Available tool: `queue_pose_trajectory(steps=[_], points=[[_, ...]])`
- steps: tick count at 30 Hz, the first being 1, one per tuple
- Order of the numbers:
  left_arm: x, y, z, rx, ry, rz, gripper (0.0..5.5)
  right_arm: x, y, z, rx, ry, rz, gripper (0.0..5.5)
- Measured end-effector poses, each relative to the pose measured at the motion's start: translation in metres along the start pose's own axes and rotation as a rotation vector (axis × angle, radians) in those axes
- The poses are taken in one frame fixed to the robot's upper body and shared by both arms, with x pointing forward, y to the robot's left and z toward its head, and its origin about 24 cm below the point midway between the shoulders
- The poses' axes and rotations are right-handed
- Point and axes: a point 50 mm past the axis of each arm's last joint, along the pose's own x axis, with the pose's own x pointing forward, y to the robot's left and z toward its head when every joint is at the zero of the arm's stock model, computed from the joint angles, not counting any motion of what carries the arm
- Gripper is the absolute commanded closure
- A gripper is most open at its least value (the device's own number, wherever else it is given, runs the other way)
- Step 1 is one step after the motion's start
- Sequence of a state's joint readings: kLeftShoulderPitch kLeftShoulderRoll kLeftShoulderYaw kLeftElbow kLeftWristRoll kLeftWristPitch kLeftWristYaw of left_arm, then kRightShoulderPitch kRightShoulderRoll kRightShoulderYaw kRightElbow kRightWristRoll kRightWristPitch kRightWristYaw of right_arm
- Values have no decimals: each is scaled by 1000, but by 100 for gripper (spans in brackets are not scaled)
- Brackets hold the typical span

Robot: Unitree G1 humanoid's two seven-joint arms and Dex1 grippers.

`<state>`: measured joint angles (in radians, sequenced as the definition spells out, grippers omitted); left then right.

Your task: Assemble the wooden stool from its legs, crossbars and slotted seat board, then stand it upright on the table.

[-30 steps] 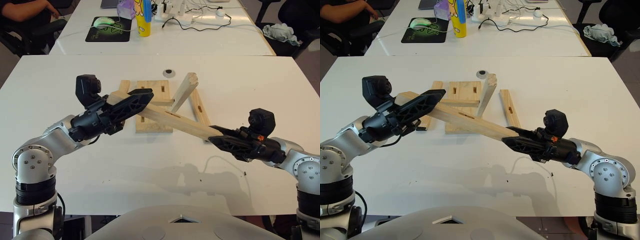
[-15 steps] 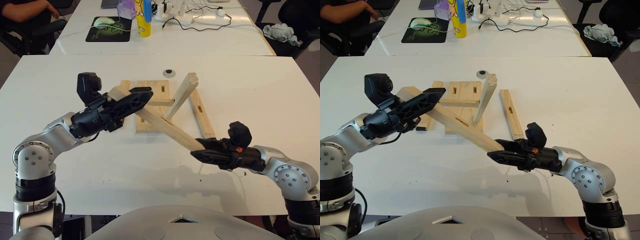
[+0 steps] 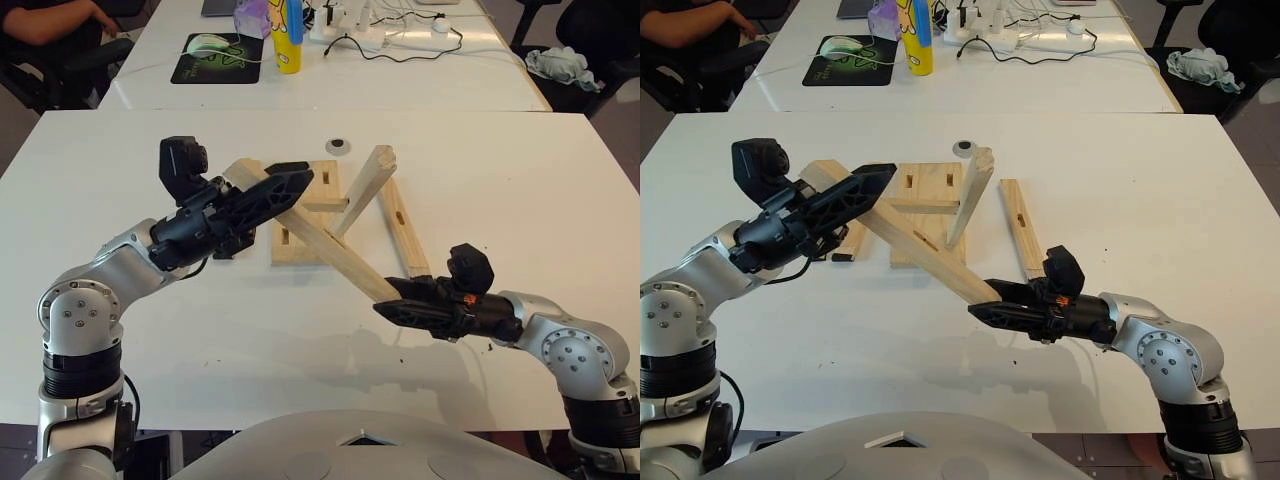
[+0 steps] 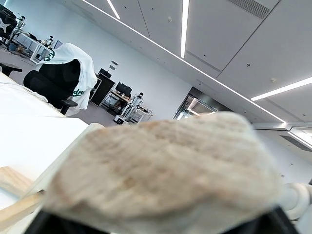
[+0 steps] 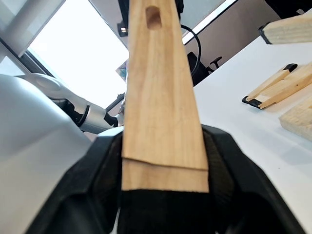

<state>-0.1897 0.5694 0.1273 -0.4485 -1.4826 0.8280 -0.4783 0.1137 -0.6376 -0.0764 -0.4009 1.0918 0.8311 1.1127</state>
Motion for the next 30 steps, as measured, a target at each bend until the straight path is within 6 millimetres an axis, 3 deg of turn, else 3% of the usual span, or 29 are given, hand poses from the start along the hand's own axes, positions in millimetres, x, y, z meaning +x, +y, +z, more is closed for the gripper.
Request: queue_pose_trajectory(steps=[5,13,24,30], points=[[0,0,-4,-15,31,-7,185,-3,-1,3,-8,-16,-12,342],[-10,2,6,-32,8,-6,183,-8,-1,6,-13,-25,-21,343],[-8,1,-2,-87,59,-50,183,-10,-1,6,1,-29,9,343],[-6,1,-2,-97,81,-71,266,-9,0,5,8,-26,26,343]])
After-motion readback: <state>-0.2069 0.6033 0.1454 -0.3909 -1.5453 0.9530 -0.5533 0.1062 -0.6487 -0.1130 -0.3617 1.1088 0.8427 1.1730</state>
